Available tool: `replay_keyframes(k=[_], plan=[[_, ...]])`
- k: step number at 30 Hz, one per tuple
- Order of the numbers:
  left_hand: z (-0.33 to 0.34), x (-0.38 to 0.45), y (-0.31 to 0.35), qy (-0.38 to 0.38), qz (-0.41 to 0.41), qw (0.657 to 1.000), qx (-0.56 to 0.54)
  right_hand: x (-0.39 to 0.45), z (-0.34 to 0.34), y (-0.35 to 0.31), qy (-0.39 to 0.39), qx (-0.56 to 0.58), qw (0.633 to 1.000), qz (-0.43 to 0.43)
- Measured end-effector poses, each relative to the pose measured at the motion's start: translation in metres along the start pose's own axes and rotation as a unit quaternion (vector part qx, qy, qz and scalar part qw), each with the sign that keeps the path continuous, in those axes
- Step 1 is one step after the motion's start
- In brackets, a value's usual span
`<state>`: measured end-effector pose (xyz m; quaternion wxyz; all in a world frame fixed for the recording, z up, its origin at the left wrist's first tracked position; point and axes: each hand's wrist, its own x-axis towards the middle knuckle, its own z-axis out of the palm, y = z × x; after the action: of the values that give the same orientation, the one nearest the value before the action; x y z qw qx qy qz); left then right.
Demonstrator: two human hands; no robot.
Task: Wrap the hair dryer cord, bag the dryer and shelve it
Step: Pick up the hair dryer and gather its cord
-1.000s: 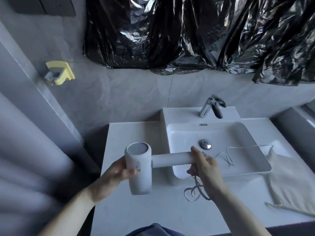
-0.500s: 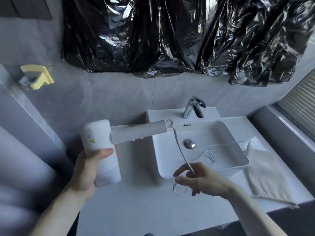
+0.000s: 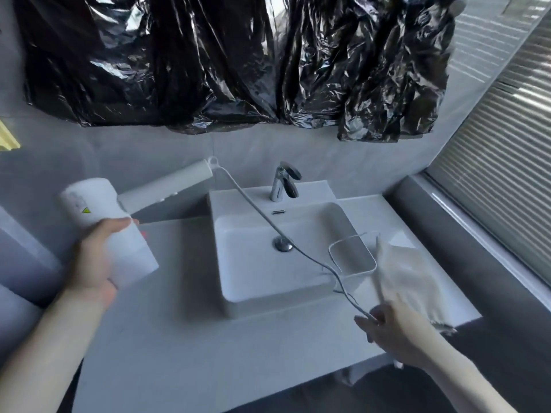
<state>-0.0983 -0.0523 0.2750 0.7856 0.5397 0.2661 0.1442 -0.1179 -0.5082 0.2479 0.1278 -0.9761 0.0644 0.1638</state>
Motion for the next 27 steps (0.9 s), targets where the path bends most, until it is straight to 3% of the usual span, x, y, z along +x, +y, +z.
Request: replay_keyframes(k=[5, 8, 12, 14, 16, 19, 21, 24, 26, 27], plan=[[0.05, -0.034, -0.025, -0.007, -0.022, 1.0, 0.017, -0.03, 0.001, 0.079, -0.243, -0.013, 0.97, 0.026], [0.077, -0.064, -0.052, -0.019, -0.029, 0.998, 0.046, -0.044, 0.017, 0.105, -0.306, 0.002, 0.951, -0.041], [0.109, -0.115, -0.091, -0.036, -0.038, 0.996, 0.077, -0.065, 0.048, 0.116, -0.384, 0.159, 0.908, -0.044], [0.12, -0.139, -0.11, -0.033, -0.047, 0.995, 0.082, -0.06, 0.058, 0.125, -0.373, 0.169, 0.91, -0.058], [0.127, -0.157, -0.127, -0.02, -0.054, 0.994, 0.091, -0.044, 0.066, 0.139, -0.292, 0.221, 0.928, -0.066], [0.125, -0.175, -0.144, 0.014, -0.056, 0.992, 0.109, 0.001, 0.07, 0.162, -0.201, 0.318, 0.926, -0.026], [0.121, -0.184, -0.149, 0.026, -0.055, 0.99, 0.128, 0.03, 0.068, 0.173, -0.208, 0.285, 0.935, -0.035], [0.12, -0.193, -0.148, 0.039, -0.055, 0.988, 0.142, 0.069, 0.066, 0.183, -0.284, 0.108, 0.946, -0.114], [0.119, -0.194, -0.146, 0.046, -0.053, 0.986, 0.149, 0.082, 0.052, 0.179, -0.351, -0.013, 0.925, -0.148], [0.117, -0.192, -0.146, 0.048, -0.05, 0.986, 0.153, 0.088, 0.042, 0.176, -0.391, -0.02, 0.907, -0.157]])
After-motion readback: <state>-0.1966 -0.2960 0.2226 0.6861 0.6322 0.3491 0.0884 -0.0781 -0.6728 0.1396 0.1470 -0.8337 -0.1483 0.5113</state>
